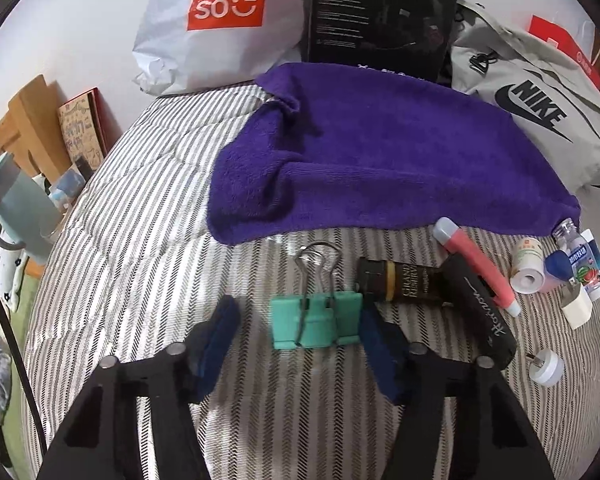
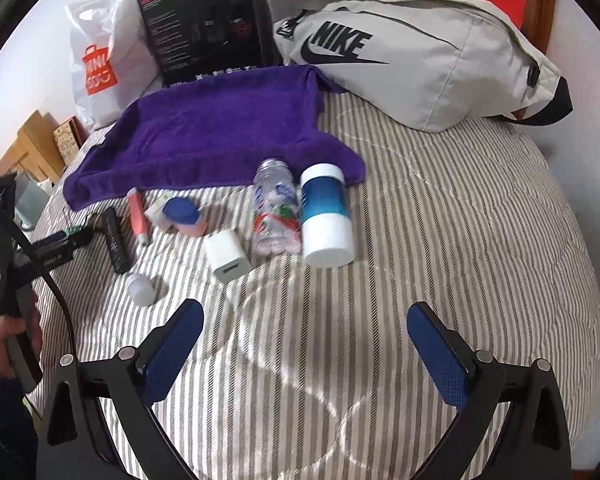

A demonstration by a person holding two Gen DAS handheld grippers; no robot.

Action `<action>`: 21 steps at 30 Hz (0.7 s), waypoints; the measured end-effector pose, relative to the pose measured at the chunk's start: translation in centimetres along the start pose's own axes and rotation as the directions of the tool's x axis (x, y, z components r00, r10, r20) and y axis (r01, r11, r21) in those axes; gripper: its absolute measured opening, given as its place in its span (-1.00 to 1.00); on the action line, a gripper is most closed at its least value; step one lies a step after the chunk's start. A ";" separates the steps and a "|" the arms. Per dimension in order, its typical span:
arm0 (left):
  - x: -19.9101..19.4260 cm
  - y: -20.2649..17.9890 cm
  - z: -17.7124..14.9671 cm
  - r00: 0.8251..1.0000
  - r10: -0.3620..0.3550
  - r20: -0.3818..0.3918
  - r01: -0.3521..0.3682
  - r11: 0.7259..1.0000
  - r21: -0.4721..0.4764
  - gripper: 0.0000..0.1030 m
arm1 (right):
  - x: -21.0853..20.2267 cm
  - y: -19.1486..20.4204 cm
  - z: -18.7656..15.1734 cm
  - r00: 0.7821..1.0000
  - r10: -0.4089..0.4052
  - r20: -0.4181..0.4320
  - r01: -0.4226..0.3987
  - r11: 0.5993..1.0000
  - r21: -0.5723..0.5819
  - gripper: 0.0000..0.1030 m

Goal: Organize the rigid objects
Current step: 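Grasp the teal binder clip with the left gripper while the right gripper grasps the blue-and-white cylinder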

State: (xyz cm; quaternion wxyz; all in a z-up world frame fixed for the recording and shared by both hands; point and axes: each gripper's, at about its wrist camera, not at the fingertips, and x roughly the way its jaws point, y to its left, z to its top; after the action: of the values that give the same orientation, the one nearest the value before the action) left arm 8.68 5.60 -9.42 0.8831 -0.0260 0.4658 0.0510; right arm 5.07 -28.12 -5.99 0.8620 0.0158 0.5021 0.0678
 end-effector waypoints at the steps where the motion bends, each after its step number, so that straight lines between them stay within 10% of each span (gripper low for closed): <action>1: -0.1 -0.2 0.0 1.000 -0.012 0.002 0.012 1.000 0.005 -0.19 | 0.2 -0.3 0.3 1.000 0.000 0.003 0.000 1.000 0.007 0.96; 21: 0.0 -0.5 0.2 1.000 -0.012 -0.013 0.012 1.000 0.015 -0.23 | 6.8 -2.5 5.0 0.999 -0.017 -0.029 0.016 1.000 -0.021 0.58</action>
State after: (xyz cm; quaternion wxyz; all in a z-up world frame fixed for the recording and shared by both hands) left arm 8.87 5.10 -9.31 0.8805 -0.0227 0.4716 0.0420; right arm 12.93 -29.46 -9.60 0.8553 0.0015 0.5138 0.0661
